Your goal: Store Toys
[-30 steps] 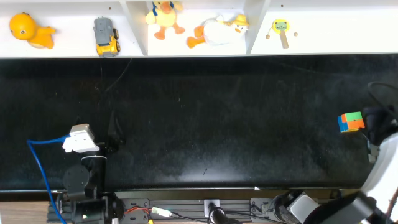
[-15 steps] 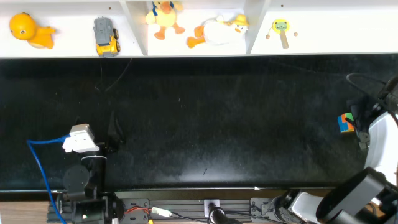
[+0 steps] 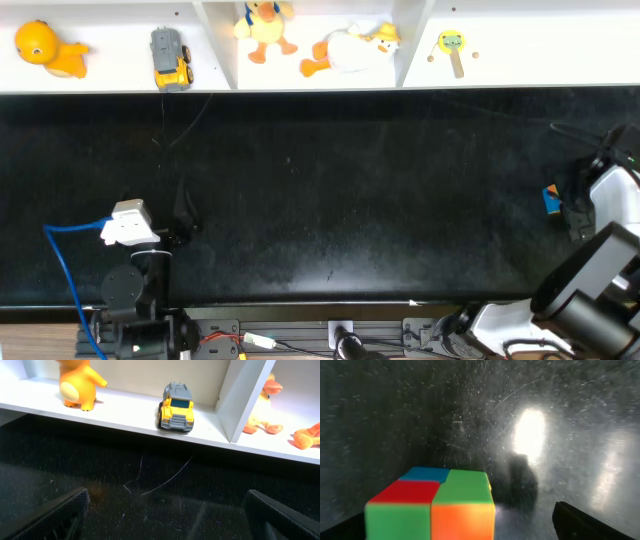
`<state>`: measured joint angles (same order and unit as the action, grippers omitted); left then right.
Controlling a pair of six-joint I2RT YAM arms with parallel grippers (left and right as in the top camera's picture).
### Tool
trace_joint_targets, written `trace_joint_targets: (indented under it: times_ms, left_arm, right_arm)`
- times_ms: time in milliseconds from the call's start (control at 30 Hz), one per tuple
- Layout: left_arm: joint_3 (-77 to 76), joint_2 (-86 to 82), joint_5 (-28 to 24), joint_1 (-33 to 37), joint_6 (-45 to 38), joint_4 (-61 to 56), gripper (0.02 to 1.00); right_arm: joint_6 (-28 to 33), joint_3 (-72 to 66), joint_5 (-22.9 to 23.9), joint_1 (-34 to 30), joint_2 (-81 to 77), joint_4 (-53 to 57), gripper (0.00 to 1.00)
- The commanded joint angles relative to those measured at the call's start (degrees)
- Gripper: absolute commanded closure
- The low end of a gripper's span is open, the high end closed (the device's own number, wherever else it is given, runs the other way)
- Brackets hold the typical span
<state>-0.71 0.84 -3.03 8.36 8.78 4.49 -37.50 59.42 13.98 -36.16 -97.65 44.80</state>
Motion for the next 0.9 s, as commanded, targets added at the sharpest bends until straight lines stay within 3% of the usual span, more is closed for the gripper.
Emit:
trace_joint_targets:
  times_ms: [33,167,367,667,900]
  left_arm:
    - [0.26,-0.68,-0.76,0.15,-1.29,-0.09,0.02]
    - [0.26,-0.68,-0.76,0.15,-1.29,-0.11,0.023]
    - [0.26,-0.68,-0.76,0.15,-1.29,-0.11,0.02]
    - [0.26,-0.68,-0.76,0.15,-1.29,-0.11,0.02]
    - [0.26,-0.68,-0.76,0.15,-1.29,-0.11,0.02]
  right_arm:
    - [0.24,-0.13,0.92,0.26,-1.29,-1.2,0.001]
    - [0.44,-0.13,0.96,0.26,-1.46,-2.43,0.064]
    - [0.87,-0.13,0.94,0.26,-1.46,-3.74,0.316]
    - [0.9,-0.13,0.9,0.26,-1.46,-4.35,0.454]
    - [2.16,-0.13,0.76,0.26,-1.46,-4.35,0.498]
